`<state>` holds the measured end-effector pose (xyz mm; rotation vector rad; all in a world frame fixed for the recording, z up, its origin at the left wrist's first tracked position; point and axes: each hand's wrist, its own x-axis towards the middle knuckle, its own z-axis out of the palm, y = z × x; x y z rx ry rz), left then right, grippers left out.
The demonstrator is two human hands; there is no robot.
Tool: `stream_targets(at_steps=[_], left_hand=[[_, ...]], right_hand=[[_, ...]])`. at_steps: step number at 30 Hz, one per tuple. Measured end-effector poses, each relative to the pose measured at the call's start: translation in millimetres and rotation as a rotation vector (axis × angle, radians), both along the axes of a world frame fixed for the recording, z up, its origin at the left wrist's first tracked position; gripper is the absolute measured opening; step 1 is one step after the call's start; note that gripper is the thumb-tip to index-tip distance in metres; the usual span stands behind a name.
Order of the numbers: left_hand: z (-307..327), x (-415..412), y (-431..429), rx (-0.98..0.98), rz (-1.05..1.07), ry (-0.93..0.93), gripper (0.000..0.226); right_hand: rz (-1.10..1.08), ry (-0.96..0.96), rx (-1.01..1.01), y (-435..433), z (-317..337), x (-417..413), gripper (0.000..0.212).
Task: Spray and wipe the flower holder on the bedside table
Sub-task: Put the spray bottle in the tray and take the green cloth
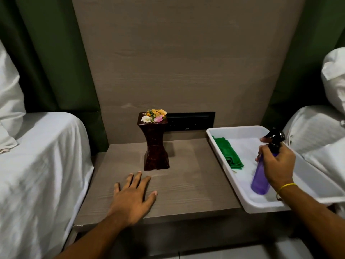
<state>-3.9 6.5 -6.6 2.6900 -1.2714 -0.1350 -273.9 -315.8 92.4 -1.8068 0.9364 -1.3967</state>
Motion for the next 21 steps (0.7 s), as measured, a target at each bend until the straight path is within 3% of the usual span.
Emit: stream_targets(at_steps=[4, 8, 10, 13, 16, 18, 21], left_hand=[[0.4, 0.5, -0.2, 0.009, 0.005, -0.006, 0.081], [-0.3, 0.9, -0.8, 0.007, 0.011, -0.002, 0.08], [0.9, 1.2, -1.0, 0.016, 0.018, -0.001, 0.08], [2.5, 1.5, -1.6, 0.015, 0.018, -0.008, 0.085], [0.7, 1.1, -0.2, 0.009, 0.015, -0.008, 0.103], [0.5, 0.9, -0.9, 0.016, 0.021, -0.011, 0.106], [1.3, -0.1, -2.6, 0.028, 0.034, -0.017, 0.095]], right_hand=[[-0.046, 0.031, -0.044, 2.8, -0.9, 0.1, 0.02], [-0.128, -0.062, -0.125, 8.5, 10.2, -5.4, 0.056], [-0.2, -0.125, -0.299, 17.1, 27.2, -11.1, 0.067], [-0.292, -0.091, -0.667, 46.4, 66.4, -11.9, 0.065], [-0.138, -0.004, -0.89, 63.6, 83.7, 21.9, 0.051], [0.047, 0.099, -0.851, 56.3, 74.4, 59.8, 0.039], [0.132, 0.419, -0.423, 21.1, 52.3, 108.5, 0.035]])
